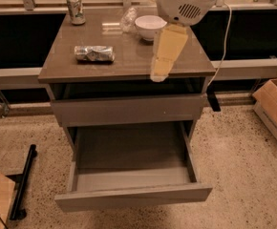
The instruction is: Place redbull can into middle drawer
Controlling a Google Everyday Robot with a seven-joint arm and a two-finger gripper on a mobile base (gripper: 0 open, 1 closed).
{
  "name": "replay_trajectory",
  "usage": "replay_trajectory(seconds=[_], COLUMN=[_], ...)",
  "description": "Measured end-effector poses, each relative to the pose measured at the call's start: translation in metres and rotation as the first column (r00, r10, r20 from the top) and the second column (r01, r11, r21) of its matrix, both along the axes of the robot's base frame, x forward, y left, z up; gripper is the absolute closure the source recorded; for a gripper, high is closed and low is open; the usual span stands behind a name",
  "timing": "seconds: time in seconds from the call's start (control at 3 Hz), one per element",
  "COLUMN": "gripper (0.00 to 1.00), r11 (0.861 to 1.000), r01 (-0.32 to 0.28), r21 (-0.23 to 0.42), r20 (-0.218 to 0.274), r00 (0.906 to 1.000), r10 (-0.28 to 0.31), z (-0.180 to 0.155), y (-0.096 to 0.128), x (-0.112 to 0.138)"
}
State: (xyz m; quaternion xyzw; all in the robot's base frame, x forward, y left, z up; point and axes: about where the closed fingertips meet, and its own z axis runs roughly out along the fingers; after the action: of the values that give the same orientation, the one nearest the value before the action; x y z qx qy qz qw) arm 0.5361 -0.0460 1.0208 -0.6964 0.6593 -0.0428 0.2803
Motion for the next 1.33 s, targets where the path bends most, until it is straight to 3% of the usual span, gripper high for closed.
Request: replay_trajectory(seconds=[0.67,1.0,1.33], gripper=[0.0,0.0,0.0], r11=[0.997,0.997,0.998], r01=[-0.081,-0.078,-0.063], r21=[0.002,0.005,0.023], r20=[0.014,0.006,-0.033], r00=[0.9966,0.997,0.9975], r10=[0.081,0.078,0.063], z=[0.004,-0.001,-0.025], y=[0.067,0.069,0.082], x=[0.076,0.077,0.082])
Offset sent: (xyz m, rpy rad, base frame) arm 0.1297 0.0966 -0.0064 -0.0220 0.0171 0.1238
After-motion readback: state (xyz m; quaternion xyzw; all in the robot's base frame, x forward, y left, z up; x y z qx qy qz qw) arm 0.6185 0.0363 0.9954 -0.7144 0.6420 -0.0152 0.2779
